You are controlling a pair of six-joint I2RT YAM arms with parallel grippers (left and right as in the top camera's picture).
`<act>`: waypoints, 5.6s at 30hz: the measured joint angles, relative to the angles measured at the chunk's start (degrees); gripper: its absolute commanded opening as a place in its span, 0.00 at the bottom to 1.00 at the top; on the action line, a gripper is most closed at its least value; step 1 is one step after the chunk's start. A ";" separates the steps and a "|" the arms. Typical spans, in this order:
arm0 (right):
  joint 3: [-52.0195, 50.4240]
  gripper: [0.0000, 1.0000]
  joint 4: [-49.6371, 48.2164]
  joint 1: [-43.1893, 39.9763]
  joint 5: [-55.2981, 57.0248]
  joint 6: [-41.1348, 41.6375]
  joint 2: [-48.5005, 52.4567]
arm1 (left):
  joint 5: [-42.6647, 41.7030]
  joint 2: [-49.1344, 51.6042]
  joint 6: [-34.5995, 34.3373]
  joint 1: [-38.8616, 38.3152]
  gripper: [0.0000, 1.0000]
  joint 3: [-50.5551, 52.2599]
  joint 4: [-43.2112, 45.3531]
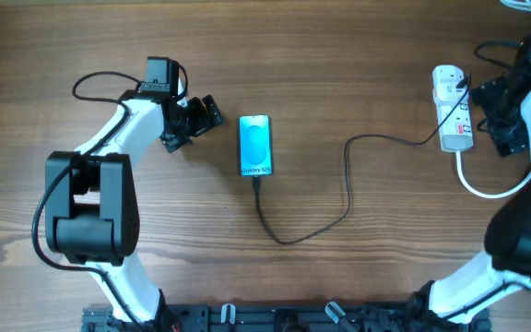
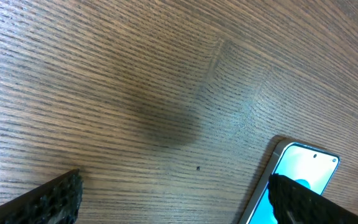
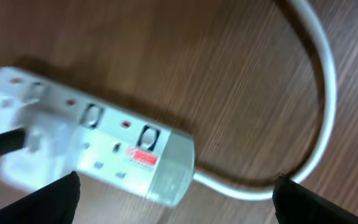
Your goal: Plug charger to phone and switch on socket
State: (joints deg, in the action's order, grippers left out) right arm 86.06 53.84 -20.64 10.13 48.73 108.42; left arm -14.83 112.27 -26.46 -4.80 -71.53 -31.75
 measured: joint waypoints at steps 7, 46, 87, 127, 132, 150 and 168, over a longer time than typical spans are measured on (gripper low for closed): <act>-0.07 1.00 -8.17 -0.85 -2.29 0.70 11.08 | 0.00 0.00 0.00 0.00 1.00 0.00 0.00; 0.79 1.00 -10.80 -2.19 -9.97 -1.90 12.35 | 0.00 0.00 0.00 0.00 1.00 0.00 0.00; -0.44 1.00 -7.93 -2.45 -12.85 -31.10 -5.53 | 0.00 0.00 0.00 0.00 1.00 0.00 0.00; -0.44 1.00 -7.93 -2.45 -12.85 -31.10 -5.53 | 0.00 0.00 0.00 0.00 1.00 0.00 0.00; -0.44 1.00 -7.91 -2.45 -12.85 -31.10 -5.53 | 0.02 -0.09 0.00 -0.17 1.00 0.00 -0.02; -0.44 1.00 -8.07 -2.45 -12.85 -31.10 -5.53 | 0.63 -31.23 -0.02 -10.10 1.00 0.98 -0.46; -0.44 1.00 -8.09 -2.45 -12.85 -31.10 -5.53 | 1.79 -31.30 0.20 -10.10 1.00 14.34 5.05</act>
State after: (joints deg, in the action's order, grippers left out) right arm 85.62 45.76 -23.09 -2.72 17.63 102.89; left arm -13.04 80.97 -26.26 -14.90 -57.19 -26.70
